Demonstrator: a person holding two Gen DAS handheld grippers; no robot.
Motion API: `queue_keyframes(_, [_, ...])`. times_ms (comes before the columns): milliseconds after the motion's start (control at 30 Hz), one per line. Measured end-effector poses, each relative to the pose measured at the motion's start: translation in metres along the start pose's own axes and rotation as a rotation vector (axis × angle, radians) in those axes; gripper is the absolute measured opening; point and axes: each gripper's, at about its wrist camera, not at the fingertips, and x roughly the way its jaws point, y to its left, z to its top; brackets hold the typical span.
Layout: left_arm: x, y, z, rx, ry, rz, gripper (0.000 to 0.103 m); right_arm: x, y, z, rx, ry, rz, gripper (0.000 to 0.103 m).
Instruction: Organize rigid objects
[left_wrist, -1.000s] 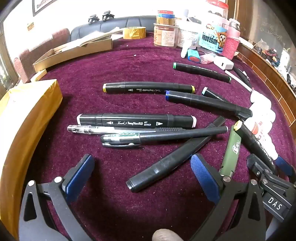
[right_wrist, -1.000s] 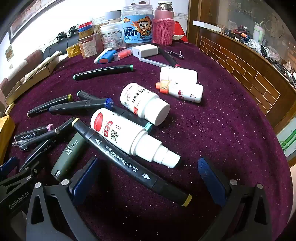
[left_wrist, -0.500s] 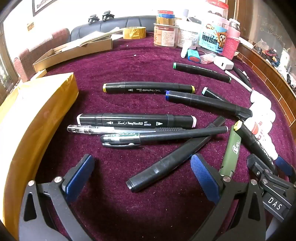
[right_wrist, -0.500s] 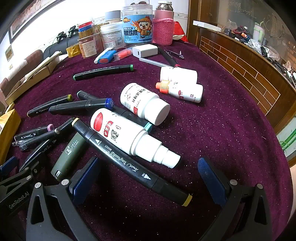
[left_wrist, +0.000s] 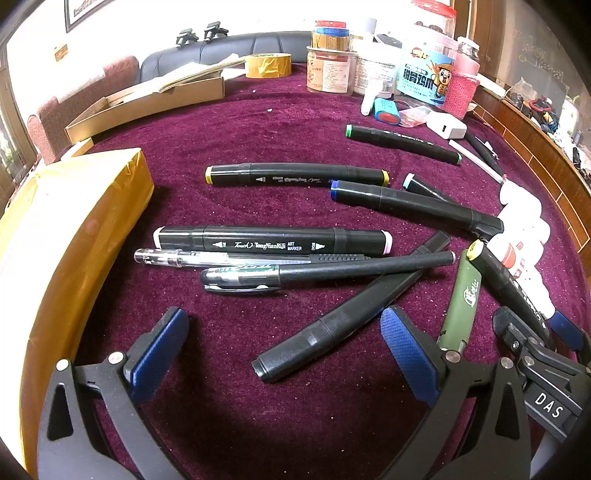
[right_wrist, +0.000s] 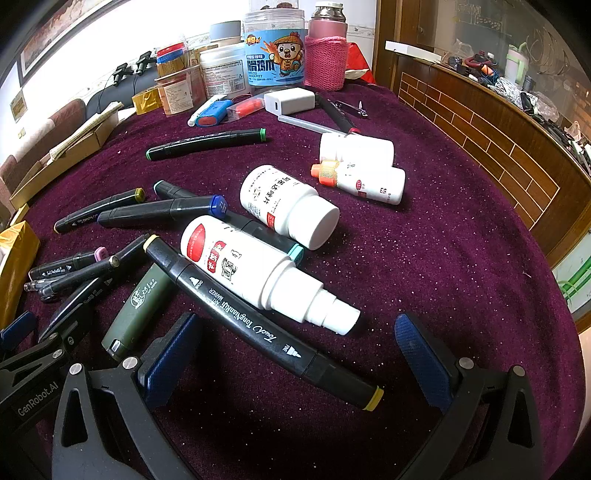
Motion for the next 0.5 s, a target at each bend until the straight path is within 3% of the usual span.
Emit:
queue_keyframes(367, [-0.0022, -0.0022, -0.0014, -0.002, 0.000, -0.001, 0.103, 0.0005, -0.0008, 0.0004, -0.011, 0.009, 0.026, 0.102])
queue_keyframes(500, [-0.0075, 0.0019, -0.0062, 0.100, 0.064, -0.082, 0.103, 0.0017, -0.0008, 0.0041, -0.036, 0.066, 0.037, 0.102])
